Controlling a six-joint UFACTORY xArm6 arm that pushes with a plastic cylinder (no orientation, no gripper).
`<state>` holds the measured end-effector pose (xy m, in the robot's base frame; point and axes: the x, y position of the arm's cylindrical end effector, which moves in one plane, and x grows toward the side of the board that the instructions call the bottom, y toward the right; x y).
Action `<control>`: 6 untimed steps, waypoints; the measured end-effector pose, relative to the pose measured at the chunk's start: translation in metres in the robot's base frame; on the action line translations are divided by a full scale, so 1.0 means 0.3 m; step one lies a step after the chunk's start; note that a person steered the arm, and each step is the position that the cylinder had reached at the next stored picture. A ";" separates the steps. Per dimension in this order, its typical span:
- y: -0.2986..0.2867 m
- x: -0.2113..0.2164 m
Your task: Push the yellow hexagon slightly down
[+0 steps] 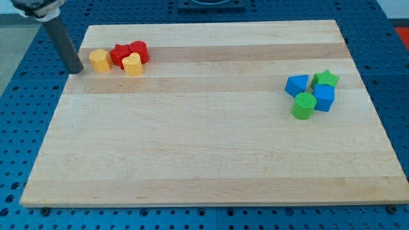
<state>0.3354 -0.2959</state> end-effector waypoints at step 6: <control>0.190 -0.110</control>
